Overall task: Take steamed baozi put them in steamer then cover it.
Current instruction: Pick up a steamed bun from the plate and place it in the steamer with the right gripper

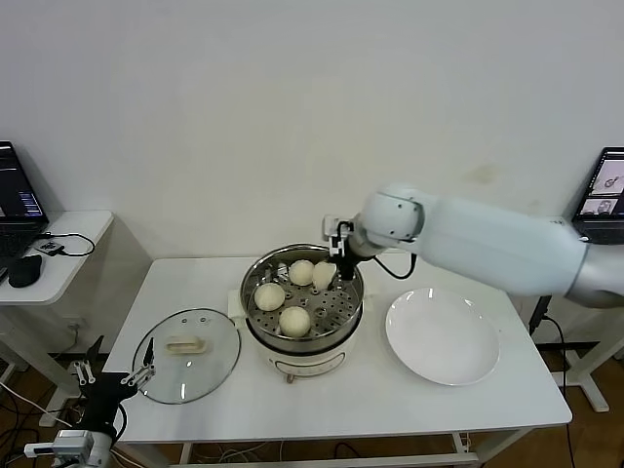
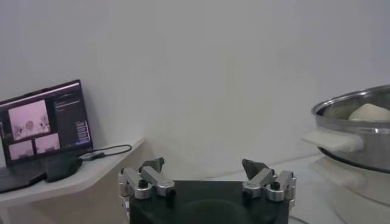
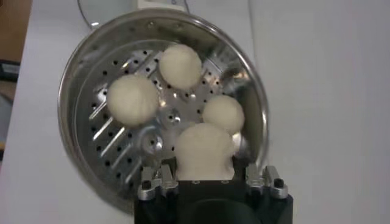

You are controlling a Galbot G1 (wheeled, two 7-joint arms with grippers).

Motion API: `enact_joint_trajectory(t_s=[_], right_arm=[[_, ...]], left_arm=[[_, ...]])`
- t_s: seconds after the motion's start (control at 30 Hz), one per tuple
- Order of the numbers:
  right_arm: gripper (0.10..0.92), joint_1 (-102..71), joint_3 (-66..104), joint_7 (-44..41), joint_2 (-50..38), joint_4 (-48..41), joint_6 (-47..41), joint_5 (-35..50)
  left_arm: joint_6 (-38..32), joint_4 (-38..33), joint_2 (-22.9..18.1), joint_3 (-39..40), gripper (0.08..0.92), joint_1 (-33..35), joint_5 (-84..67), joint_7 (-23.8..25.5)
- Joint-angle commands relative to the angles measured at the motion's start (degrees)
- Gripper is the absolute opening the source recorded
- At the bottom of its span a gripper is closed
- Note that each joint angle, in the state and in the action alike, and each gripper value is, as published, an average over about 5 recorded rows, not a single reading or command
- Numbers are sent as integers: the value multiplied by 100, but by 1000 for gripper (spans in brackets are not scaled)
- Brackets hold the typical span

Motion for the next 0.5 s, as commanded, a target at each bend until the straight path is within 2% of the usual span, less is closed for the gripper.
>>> enact_joint_trajectory(t_s=[0.03,0.5], right_arm=[[585,-413,-163,221,501,-512,-208,-94],[585,-671,67,268,505,-714,-207,-405]], left_arm=[[-1,13,4,19,823,-20,2,0],[-2,-2,0,33,823,-22,3,-4]])
